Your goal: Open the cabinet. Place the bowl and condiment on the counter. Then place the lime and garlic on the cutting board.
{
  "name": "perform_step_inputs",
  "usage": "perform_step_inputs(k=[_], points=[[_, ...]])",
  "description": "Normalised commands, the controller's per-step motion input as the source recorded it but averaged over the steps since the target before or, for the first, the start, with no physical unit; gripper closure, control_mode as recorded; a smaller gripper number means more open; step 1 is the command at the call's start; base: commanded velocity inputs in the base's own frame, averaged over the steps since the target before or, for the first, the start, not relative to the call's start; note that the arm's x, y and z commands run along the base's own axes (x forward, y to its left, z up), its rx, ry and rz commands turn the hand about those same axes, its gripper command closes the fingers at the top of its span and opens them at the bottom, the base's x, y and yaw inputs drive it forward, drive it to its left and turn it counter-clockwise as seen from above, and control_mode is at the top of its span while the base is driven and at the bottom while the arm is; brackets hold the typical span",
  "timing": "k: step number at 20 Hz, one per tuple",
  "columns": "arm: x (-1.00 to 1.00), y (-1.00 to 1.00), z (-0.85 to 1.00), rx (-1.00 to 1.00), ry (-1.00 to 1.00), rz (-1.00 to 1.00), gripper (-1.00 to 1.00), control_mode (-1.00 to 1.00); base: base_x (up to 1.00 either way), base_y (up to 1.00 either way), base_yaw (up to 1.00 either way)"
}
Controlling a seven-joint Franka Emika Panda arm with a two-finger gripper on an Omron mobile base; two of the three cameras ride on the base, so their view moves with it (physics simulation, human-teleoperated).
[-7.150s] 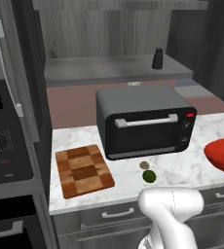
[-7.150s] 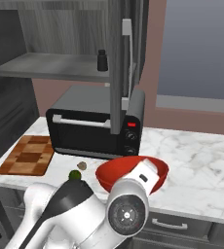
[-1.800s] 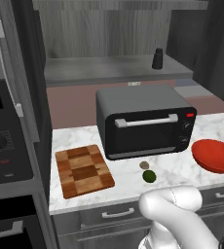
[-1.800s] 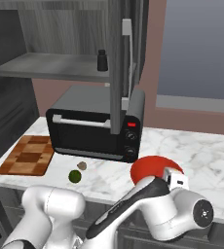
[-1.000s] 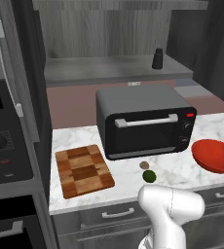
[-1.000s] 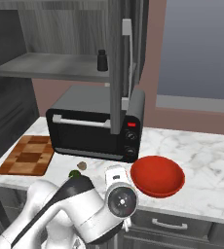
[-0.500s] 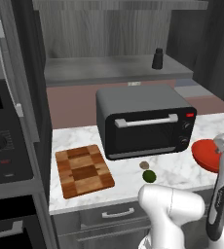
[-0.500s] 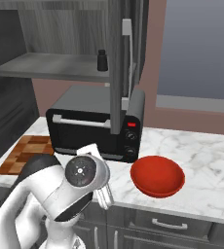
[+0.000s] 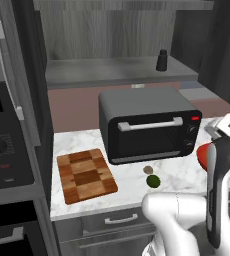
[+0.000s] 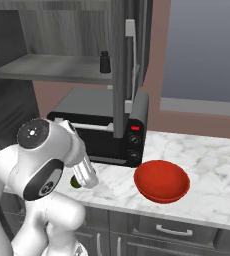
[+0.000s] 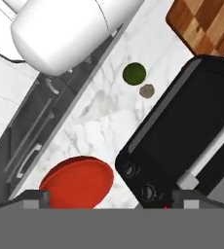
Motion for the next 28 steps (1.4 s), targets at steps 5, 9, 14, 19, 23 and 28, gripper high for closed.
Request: perform_step_inputs(k=[5,9,14,19,23,28], points=[[0.0,0.38,0.6,-0.17,0.04,0.0,-1.0,-1.0,0.0,0.0,0.0],[0.0,0.34,0.6,-0.15,0.04,0.02,-1.0,-1.0,0.0,0.0,0.0],[0.02,0.27,0.59,-0.13,0.05,0.03,-1.0,-1.0,0.0,0.0,0.0],[0.03,0.26,0.56,-0.13,0.06,0.05,-1.0,-1.0,0.0,0.0,0.0],[0.04,0.3,0.44,-0.14,0.09,0.05,-1.0,-1.0,0.0,0.0,0.0],[0.02,0.19,0.26,-0.09,0.05,0.01,-1.0,-1.0,0.0,0.0,0.0]])
